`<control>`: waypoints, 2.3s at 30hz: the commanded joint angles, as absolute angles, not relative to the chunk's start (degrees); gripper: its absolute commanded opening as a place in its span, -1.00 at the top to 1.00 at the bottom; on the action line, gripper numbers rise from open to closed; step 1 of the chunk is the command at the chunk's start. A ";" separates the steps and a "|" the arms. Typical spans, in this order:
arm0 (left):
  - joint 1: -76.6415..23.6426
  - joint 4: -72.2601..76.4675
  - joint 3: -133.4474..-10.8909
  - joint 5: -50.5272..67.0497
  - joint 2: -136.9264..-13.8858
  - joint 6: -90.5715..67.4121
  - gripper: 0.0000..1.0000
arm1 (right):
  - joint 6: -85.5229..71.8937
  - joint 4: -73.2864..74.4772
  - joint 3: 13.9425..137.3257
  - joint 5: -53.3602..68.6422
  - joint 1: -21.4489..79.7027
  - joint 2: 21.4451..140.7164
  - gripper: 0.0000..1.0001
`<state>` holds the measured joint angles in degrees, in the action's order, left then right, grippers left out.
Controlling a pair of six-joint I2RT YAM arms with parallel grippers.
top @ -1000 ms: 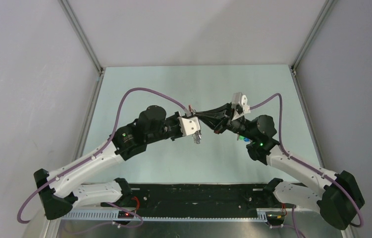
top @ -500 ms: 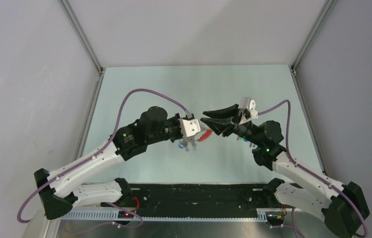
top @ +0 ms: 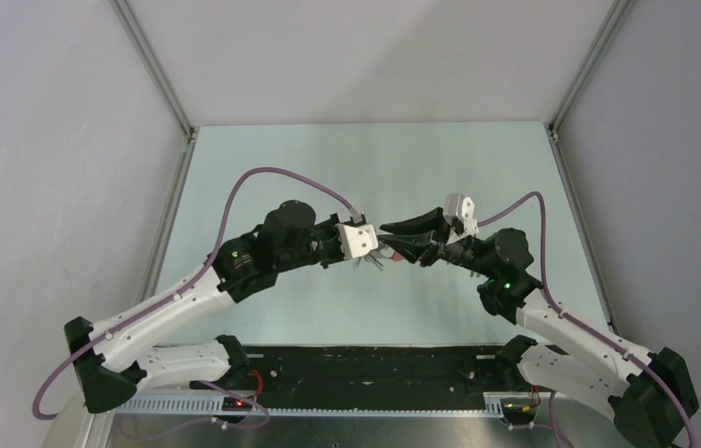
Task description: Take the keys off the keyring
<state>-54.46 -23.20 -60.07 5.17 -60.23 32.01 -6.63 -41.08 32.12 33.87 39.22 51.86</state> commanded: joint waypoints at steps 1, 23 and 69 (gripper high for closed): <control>-54.66 -20.77 -60.29 5.55 -59.06 32.91 1.00 | -4.85 -40.55 33.07 35.50 39.71 51.56 0.42; -54.69 -20.75 -60.31 7.03 -58.82 32.94 1.00 | -0.29 -35.13 37.76 36.81 41.86 57.19 0.44; -54.66 -20.83 -60.34 9.19 -60.09 32.22 1.00 | -12.25 -40.77 38.94 43.46 37.22 53.74 1.00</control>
<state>-54.57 -22.81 -59.99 6.96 -60.31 31.99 -10.96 -35.99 36.12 45.41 37.36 54.61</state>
